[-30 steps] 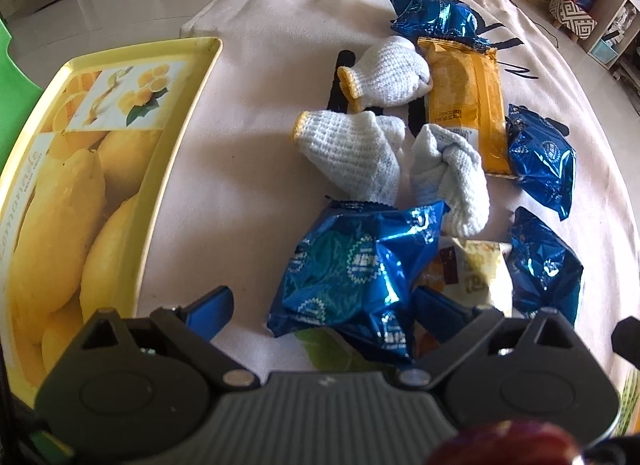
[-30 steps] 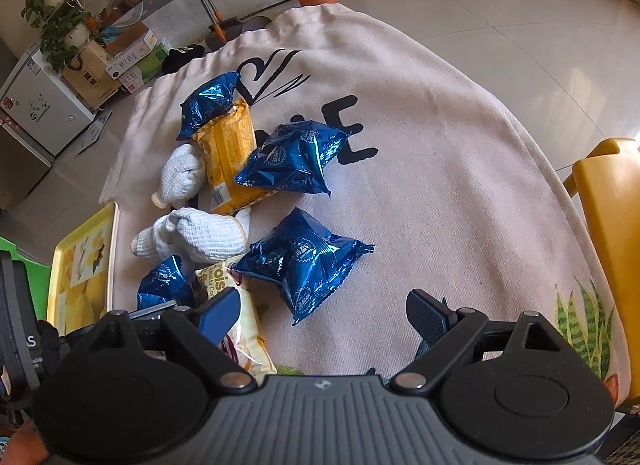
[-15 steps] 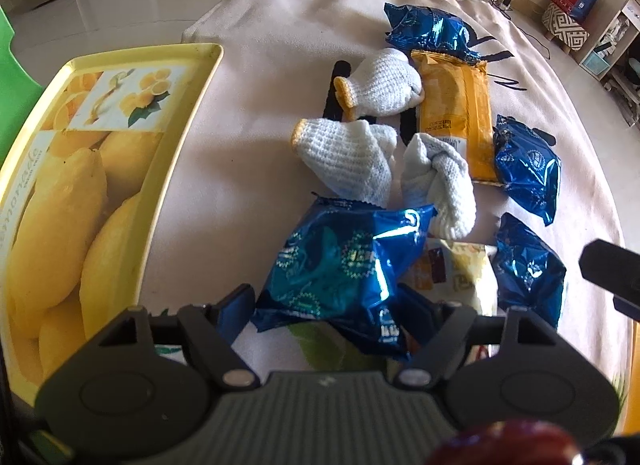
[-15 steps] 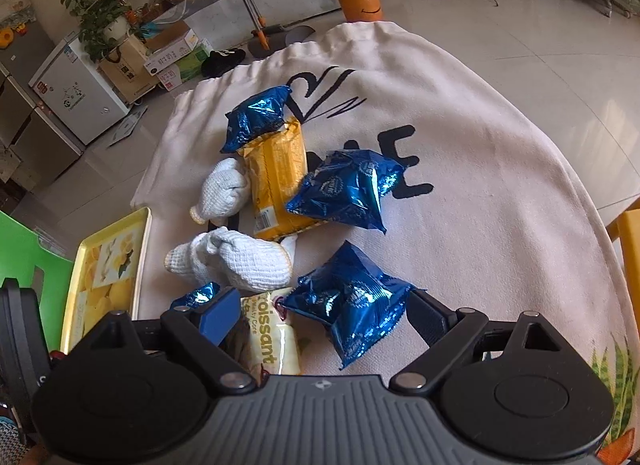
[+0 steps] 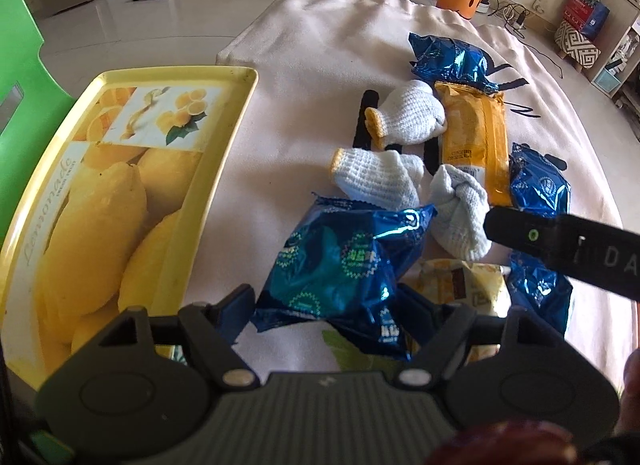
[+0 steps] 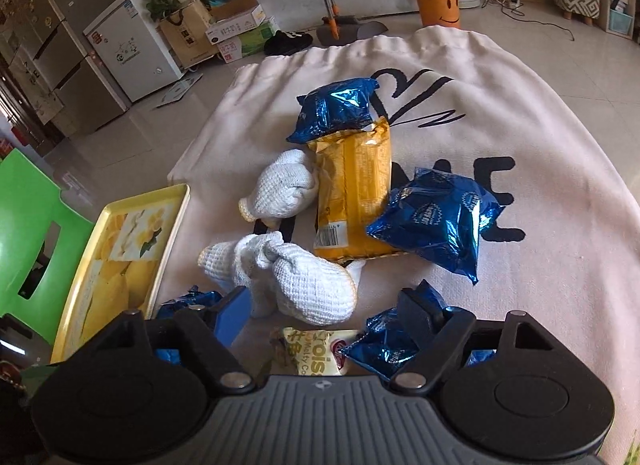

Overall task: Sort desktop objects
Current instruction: 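Close the right tool on a white knit glove while the left tool holds the blue packet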

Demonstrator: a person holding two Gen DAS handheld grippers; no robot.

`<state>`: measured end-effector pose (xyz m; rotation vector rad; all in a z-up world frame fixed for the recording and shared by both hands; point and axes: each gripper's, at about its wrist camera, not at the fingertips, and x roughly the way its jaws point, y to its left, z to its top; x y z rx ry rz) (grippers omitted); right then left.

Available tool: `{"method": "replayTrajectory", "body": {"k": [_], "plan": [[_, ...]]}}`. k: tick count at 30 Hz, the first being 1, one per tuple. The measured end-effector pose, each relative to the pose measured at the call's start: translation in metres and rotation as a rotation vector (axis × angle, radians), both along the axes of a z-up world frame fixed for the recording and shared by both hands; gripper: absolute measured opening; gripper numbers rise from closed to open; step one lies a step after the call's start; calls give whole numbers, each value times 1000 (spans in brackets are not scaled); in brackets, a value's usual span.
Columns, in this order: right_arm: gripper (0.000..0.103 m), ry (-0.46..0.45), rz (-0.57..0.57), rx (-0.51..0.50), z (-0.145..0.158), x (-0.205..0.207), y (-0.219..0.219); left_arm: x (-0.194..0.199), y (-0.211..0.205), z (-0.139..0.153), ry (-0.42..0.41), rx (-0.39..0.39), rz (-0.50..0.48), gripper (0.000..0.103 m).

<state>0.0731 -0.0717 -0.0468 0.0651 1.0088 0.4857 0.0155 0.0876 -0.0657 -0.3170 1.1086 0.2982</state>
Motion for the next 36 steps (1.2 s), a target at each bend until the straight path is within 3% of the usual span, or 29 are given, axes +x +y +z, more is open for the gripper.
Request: {"method": "replayTrajectory", "body": {"k": [8,13,17,28,36], "plan": [[78,-19,81,-42,-18,12,23,-2,8,0,6,-9,32,77],[65,17,94,-49,-35,19,31,-1,11,1,8,-4,41,77],[56,-8,91,-59,-44,18,32,-1,11,2,1,-6,38,77],[50,-55,64,38,-22,17,25,1,13,9,-27,-13,49,77],[48,-52,49,5,-25,12,22,1,11,11,-33,-19,42,77]]}}
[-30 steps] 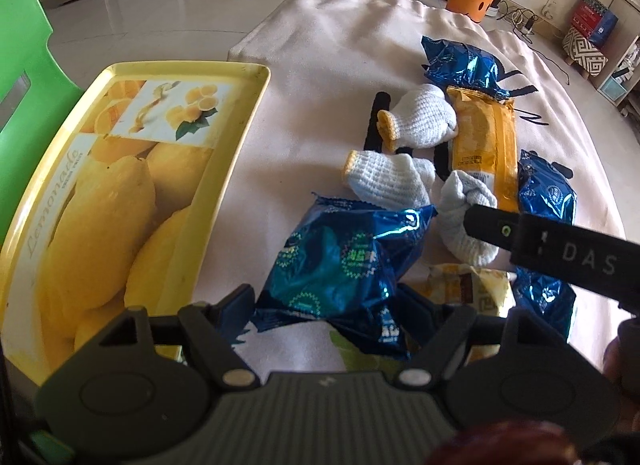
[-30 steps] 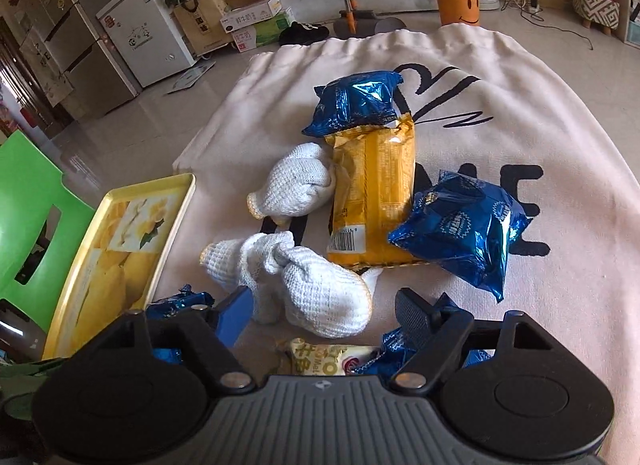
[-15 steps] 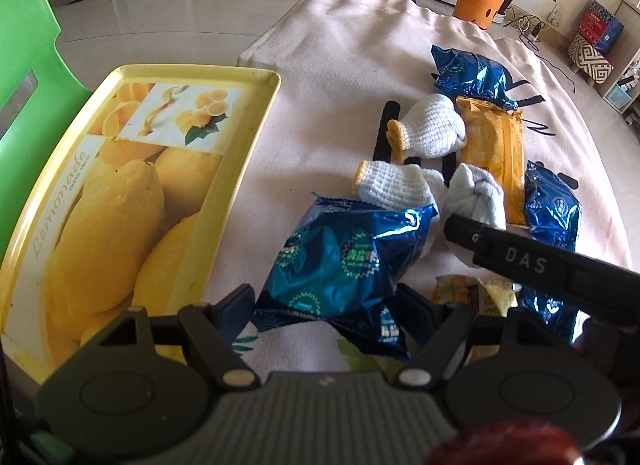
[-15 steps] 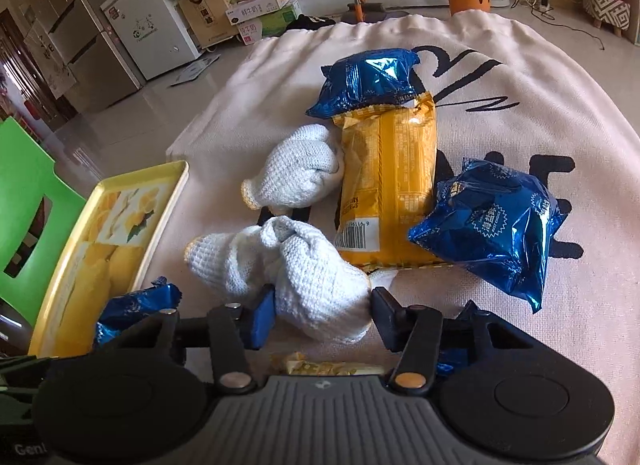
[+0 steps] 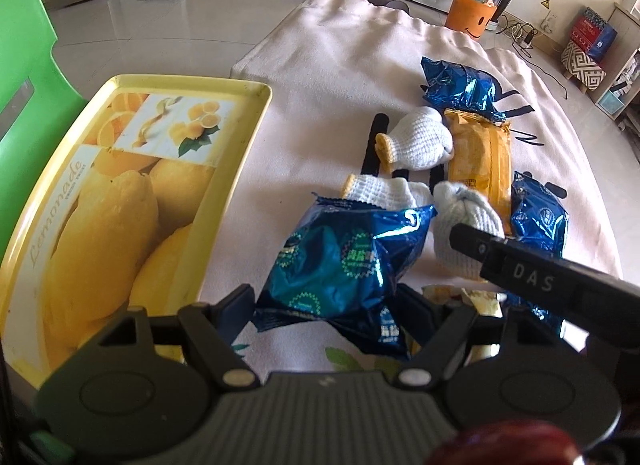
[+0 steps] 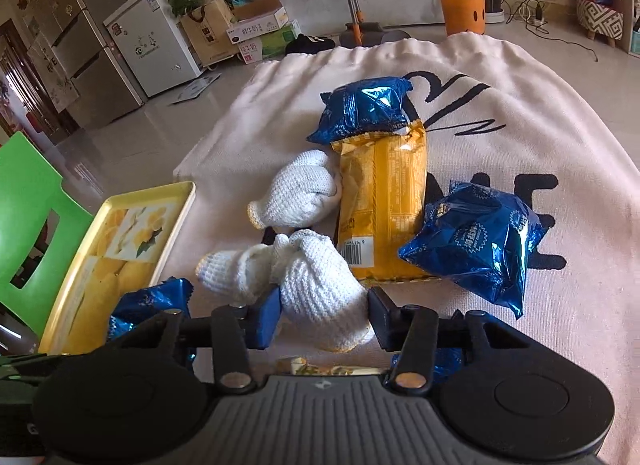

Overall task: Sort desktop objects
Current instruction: 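Close the right tool on a white knit glove while the left tool holds the blue packet, then lift the blue packet with the left tool while the right tool lifts the glove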

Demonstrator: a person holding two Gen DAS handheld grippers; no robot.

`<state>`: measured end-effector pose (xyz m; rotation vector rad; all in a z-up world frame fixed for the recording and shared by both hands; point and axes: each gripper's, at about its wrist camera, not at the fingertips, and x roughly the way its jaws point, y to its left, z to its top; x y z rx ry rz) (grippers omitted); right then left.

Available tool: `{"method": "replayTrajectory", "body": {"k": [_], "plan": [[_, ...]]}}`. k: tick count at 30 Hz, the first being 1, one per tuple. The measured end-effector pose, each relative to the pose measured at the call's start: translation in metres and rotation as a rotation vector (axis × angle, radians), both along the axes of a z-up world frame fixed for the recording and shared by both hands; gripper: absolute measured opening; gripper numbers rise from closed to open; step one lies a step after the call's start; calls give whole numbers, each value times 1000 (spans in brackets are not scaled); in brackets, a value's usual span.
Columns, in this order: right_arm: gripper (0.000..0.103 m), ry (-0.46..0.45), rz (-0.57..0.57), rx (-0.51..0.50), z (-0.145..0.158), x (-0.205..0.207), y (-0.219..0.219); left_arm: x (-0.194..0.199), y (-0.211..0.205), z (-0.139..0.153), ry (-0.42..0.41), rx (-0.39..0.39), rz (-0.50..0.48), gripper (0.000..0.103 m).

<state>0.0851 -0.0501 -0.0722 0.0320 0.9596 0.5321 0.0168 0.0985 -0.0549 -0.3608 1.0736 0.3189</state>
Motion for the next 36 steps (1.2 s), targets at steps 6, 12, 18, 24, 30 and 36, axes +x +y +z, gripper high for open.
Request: {"method": "replayTrajectory", "body": {"k": [6,12,18,24,30,36], "plan": [[54,17,-5,-6,-10,4,6,0,3,0,3,0,16,77],[60,59,-31,2,-27,9,8,2,3,-2,9,-5,14,77],[49,33,-17,36,-19,7,10,1,6,1,0,-2,37,77],[49,-27,-33,34,8,2,5,1,8,12,-33,3,43,78],[49,-49,-108,33,40,-11,-12,1,10,28,-81,1,61,74],[49,-72,-200,65,76,-30,-24,-2,6,42,-116,-5,50,74]]}}
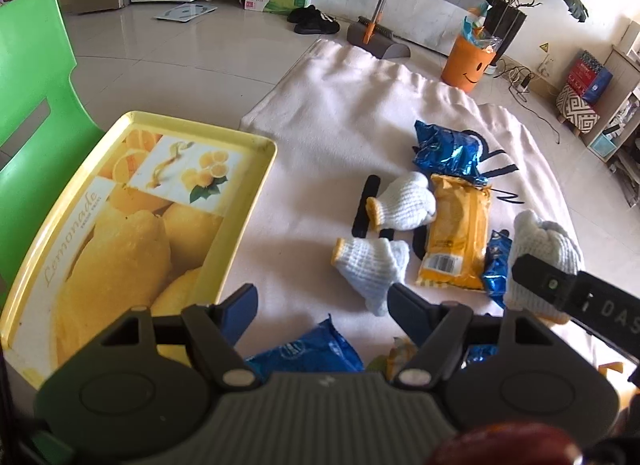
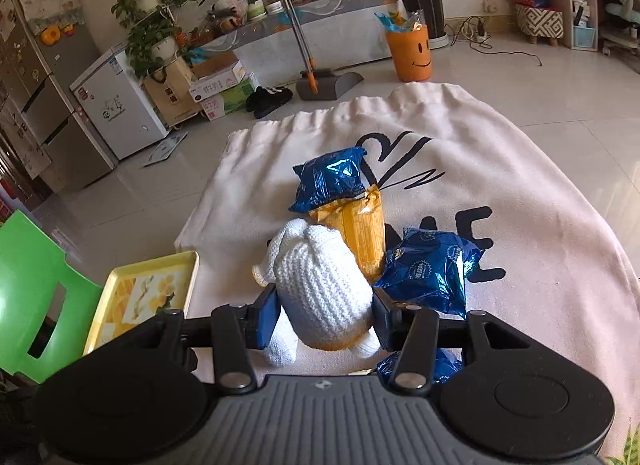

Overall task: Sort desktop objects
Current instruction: 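Lift the blue packet with the left tool while the right tool lifts the glove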

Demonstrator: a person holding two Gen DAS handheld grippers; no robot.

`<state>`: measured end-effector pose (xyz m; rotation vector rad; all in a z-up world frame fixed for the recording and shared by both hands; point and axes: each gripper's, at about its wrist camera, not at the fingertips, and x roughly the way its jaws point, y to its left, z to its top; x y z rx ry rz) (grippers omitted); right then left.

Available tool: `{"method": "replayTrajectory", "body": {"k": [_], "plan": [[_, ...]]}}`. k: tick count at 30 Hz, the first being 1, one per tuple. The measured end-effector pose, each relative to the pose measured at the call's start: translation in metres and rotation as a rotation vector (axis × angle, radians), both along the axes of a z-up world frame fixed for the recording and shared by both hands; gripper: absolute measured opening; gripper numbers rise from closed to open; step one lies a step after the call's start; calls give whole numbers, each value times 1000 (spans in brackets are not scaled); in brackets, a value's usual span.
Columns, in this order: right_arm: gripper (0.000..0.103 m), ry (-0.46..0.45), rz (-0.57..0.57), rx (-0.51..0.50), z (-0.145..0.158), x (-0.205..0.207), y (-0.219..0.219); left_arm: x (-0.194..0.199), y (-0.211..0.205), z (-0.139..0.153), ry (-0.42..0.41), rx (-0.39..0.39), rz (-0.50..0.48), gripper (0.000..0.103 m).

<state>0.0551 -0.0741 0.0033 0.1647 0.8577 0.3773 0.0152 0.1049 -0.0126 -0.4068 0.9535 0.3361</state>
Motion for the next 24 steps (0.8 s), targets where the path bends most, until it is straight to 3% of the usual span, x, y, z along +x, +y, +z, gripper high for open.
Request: {"method": "replayTrajectory", "body": {"k": [6,9,11,15,19,24], "plan": [[49,85,-91,49,6,-7,-10,-1,0,-2,8,-42,-10,72],[49,89,-85,64,6,-6,-8,-1,-1,-9,39,-43,-39,81],[49,88,-75,49,4,-6,-7,0,0,-21,89,-73,-58,94],[49,135,-88,82,-3,-1,-10,2,0,-49,178,-128,-72,96],[49,163,-83,108,-7,2,-12,4,-6,-67,240,-85,-88,102],[49,171,-88,137,-7,6,-16,4,-17,-75,239,-24,-126,102]]}}
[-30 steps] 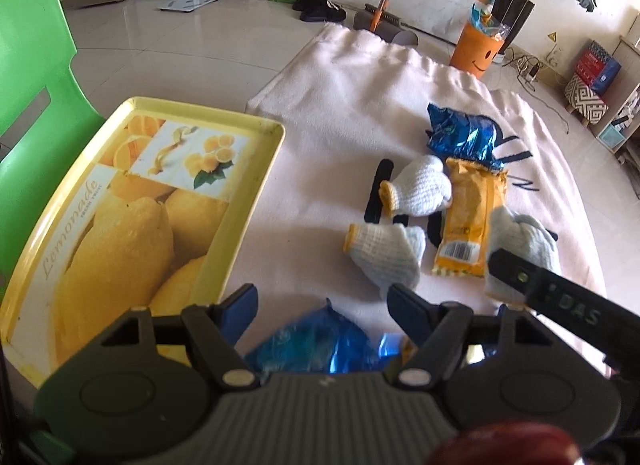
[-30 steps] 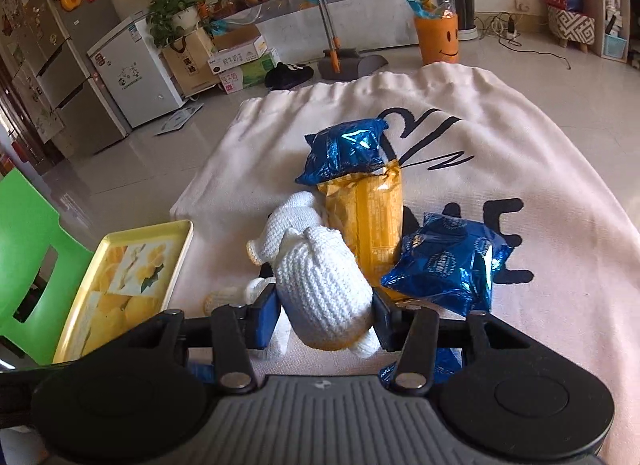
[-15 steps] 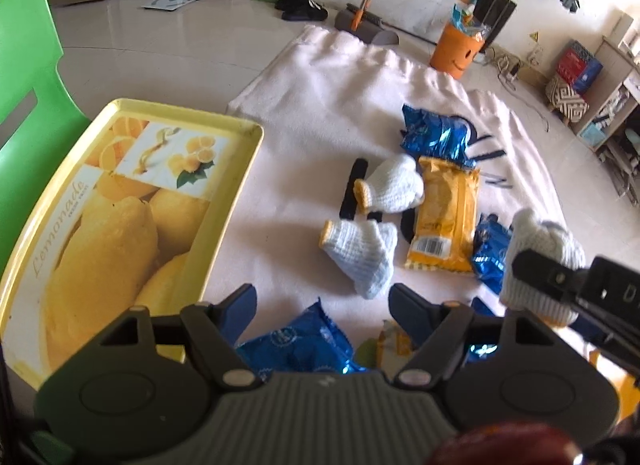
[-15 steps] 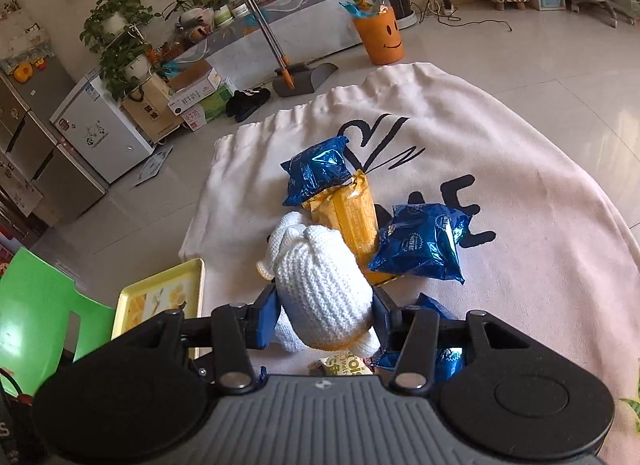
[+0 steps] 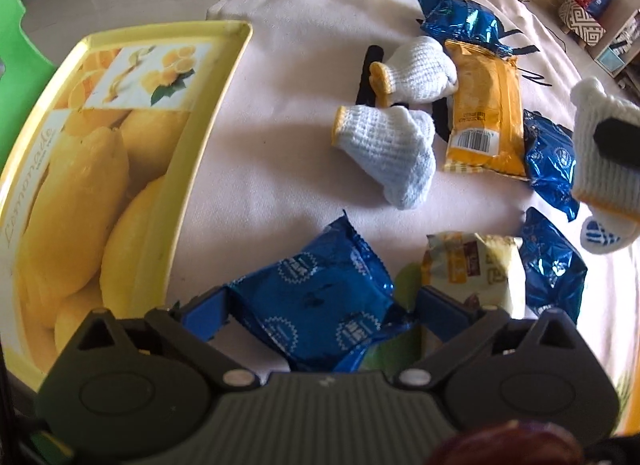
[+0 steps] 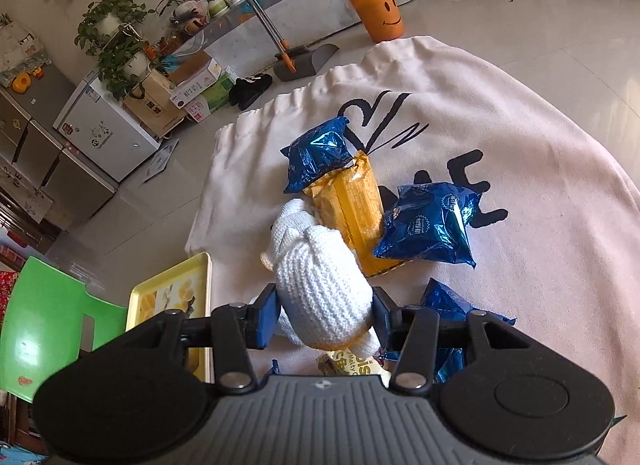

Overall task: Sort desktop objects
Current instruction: 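Lift the blue packet with the left tool while the right tool lifts the glove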

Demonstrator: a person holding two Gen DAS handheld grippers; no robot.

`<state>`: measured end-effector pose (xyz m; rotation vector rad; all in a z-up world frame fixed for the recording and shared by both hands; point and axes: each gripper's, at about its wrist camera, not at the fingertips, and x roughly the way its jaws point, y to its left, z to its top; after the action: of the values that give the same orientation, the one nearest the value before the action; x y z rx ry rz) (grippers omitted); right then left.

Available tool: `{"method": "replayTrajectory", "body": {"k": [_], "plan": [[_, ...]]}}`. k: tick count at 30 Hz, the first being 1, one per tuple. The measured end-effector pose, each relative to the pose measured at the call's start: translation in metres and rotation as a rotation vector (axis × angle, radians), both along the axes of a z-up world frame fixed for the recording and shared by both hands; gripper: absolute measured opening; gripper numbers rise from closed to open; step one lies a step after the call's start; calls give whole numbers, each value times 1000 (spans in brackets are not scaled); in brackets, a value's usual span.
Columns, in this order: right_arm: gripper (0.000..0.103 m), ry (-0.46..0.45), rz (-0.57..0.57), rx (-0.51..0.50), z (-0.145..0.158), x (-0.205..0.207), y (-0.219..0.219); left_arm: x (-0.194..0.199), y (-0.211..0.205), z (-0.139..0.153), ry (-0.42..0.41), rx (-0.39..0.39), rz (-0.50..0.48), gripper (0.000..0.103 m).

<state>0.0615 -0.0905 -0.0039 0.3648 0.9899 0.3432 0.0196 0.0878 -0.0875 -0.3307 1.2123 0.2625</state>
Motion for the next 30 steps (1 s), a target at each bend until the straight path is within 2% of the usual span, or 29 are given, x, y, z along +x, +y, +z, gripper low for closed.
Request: {"method": "replayTrajectory", "body": {"k": [2,3,4,7,10,30], "plan": [[49,5,-6,8,-1,2,-2,0,-4,1,-12,27,-14,98],[49,7,-7,10,-1,2,-2,-1,-5,2,-13,35,-14,89],[49,9,-10,13,-1,3,-3,0,-5,3,-16,30,-16,86],[49,10,-14,12,-2,4,-4,0,-4,7,-28,-8,-5,83],[49,11,-15,6,-4,5,-3,1,-7,13,-47,6,-10,79],[49,16,2,-39,-12,6,2,5,-4,45,-159,46,2,79]]}}
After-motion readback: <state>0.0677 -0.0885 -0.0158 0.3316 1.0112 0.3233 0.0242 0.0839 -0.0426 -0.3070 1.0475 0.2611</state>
